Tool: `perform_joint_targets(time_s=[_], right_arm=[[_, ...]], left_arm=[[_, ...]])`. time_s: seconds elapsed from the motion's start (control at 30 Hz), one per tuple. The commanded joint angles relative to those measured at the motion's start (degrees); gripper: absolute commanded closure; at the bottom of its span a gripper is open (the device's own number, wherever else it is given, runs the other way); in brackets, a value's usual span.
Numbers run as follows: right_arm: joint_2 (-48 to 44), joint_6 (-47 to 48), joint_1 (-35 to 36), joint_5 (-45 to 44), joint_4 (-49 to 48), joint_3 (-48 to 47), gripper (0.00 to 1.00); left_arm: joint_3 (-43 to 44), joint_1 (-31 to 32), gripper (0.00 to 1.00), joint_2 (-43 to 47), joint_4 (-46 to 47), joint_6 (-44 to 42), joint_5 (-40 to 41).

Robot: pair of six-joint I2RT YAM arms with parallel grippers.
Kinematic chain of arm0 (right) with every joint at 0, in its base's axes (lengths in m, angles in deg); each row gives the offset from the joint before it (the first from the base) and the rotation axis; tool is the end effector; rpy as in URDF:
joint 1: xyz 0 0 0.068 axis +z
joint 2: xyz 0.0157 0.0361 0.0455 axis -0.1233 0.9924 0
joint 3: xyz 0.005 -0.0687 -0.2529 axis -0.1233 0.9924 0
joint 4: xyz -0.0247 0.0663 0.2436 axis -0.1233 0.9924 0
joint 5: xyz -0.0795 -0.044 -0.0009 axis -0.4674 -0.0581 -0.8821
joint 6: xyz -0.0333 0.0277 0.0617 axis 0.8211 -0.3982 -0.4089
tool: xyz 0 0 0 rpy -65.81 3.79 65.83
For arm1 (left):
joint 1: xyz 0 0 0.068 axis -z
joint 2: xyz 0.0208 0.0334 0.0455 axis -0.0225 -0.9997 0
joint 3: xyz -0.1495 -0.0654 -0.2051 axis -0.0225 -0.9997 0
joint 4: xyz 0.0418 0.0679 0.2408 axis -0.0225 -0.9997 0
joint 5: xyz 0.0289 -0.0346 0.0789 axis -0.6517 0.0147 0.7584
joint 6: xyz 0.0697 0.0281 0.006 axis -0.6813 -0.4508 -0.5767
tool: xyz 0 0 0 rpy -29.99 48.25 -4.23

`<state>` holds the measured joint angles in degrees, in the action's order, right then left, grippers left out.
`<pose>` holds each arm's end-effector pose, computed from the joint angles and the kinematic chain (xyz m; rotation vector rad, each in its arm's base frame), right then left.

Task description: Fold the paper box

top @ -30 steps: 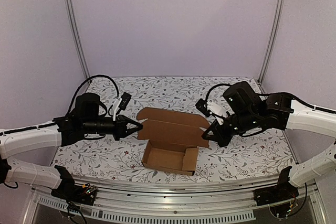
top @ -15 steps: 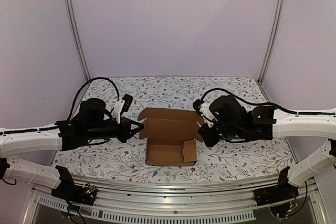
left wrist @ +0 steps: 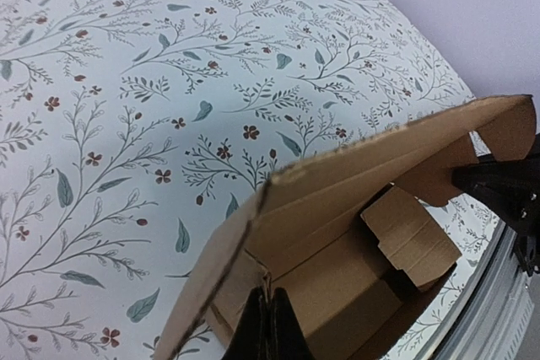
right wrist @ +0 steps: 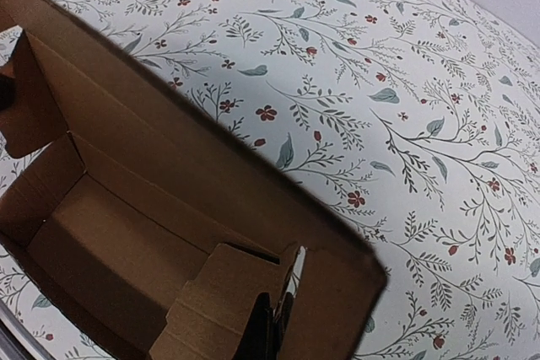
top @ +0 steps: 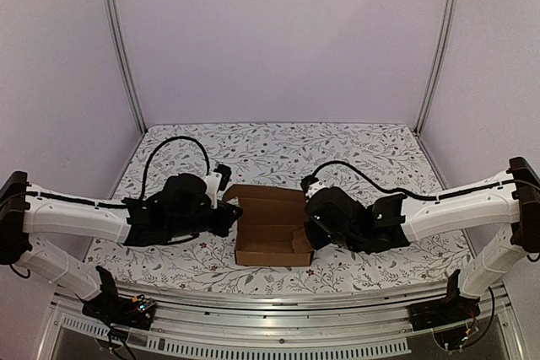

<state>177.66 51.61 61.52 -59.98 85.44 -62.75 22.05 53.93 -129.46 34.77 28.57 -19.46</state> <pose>0.1489 0.2924 0.1821 -0.5761 2.2111 0.2329 0.1728 -0.2326 0.1752 0.3804 2.1781 -0.7184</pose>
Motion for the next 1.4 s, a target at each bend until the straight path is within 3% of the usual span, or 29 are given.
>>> perform_joint_targets(time_s=[0.0, 0.87, 1.37], right_arm=[[2.36, -4.26, 2.30, -2.78, -9.56, 0.30, 1.00], [1.88, -8.71, 5.19, -1.62, -8.08, -1.57, 1.00], [1.86, -13.66, 8.73, -5.43, -7.54, 4.51, 1.00]], left_arm=[[1.80, 4.87, 1.00, -3.24, 2.28, 1.16, -0.95], [3.15, 14.05, 1.00, -6.69, -2.05, 2.39, 6.22], [5.37, 15.79, 1.00, -6.95, -4.93, 3.03, 7.95]])
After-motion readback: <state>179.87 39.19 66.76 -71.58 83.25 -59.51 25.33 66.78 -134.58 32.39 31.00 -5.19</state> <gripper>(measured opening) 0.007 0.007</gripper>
